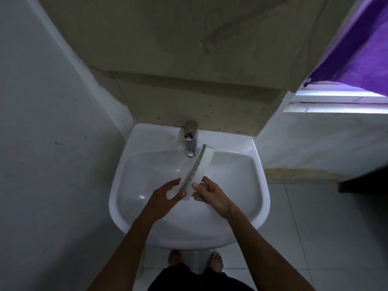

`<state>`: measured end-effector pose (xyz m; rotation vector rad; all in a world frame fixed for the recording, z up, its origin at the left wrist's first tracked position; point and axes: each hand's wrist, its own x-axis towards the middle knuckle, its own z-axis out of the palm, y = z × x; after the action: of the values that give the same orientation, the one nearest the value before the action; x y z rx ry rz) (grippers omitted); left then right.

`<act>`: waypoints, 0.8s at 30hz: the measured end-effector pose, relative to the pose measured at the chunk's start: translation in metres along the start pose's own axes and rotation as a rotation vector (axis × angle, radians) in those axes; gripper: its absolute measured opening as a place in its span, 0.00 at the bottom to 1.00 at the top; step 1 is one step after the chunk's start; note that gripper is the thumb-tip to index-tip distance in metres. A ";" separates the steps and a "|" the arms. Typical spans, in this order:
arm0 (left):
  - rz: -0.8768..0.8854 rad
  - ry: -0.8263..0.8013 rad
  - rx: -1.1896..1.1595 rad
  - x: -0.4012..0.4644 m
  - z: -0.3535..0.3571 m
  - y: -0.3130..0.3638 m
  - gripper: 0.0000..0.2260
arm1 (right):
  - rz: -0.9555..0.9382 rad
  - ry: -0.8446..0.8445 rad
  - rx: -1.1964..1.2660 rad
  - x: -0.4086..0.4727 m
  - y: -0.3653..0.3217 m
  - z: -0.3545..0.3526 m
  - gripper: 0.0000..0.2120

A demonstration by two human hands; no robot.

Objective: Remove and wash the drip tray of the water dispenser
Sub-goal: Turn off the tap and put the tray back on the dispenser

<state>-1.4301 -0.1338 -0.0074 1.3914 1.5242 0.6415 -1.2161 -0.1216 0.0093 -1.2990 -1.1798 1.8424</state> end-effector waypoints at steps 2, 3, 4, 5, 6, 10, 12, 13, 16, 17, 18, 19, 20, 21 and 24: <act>0.003 -0.036 0.022 0.000 -0.001 -0.001 0.35 | 0.025 -0.004 0.071 -0.003 -0.003 -0.003 0.18; 0.010 -0.047 0.031 0.001 -0.001 -0.001 0.34 | 0.040 -0.008 0.096 -0.004 -0.004 -0.004 0.18; 0.021 -0.053 0.045 0.002 -0.002 0.000 0.33 | 0.058 -0.014 0.112 -0.005 -0.004 -0.006 0.18; 0.038 -0.059 0.069 0.004 -0.003 0.002 0.30 | 0.076 -0.018 0.122 -0.005 -0.004 -0.007 0.18; 0.064 -0.063 0.100 0.006 -0.005 0.004 0.28 | 0.093 -0.018 0.130 -0.005 -0.003 -0.009 0.18; 0.191 -0.040 0.404 0.016 -0.023 0.015 0.24 | 0.100 0.088 0.285 0.001 -0.005 -0.022 0.19; 0.235 -0.003 0.581 0.020 -0.034 0.021 0.24 | 0.081 0.203 0.393 0.005 -0.007 -0.031 0.21; 0.253 0.013 0.633 0.022 -0.037 0.023 0.23 | 0.075 0.253 0.420 0.006 -0.007 -0.035 0.20; 0.263 0.063 0.676 0.024 -0.041 0.028 0.24 | 0.094 0.333 0.396 0.008 -0.003 -0.040 0.14; 0.255 0.074 0.671 0.023 -0.041 0.029 0.24 | 0.104 0.345 0.386 0.009 -0.001 -0.040 0.13; 0.248 0.080 0.662 0.022 -0.040 0.029 0.24 | 0.110 0.354 0.388 0.009 0.000 -0.039 0.12; 0.242 0.079 0.649 0.021 -0.039 0.029 0.24 | 0.114 0.362 0.402 0.010 0.001 -0.039 0.12; 0.237 0.077 0.631 0.019 -0.038 0.027 0.24 | 0.114 0.366 0.417 0.009 0.001 -0.038 0.12; 0.232 0.074 0.608 0.018 -0.037 0.026 0.23 | 0.113 0.368 0.427 0.009 0.001 -0.038 0.13; 0.218 0.058 0.542 0.015 -0.038 0.024 0.23 | 0.100 0.369 0.438 0.006 0.001 -0.038 0.14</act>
<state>-1.4511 -0.1064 0.0252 1.9813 1.6796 0.4109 -1.1823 -0.1043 0.0007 -1.3746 -0.4920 1.7047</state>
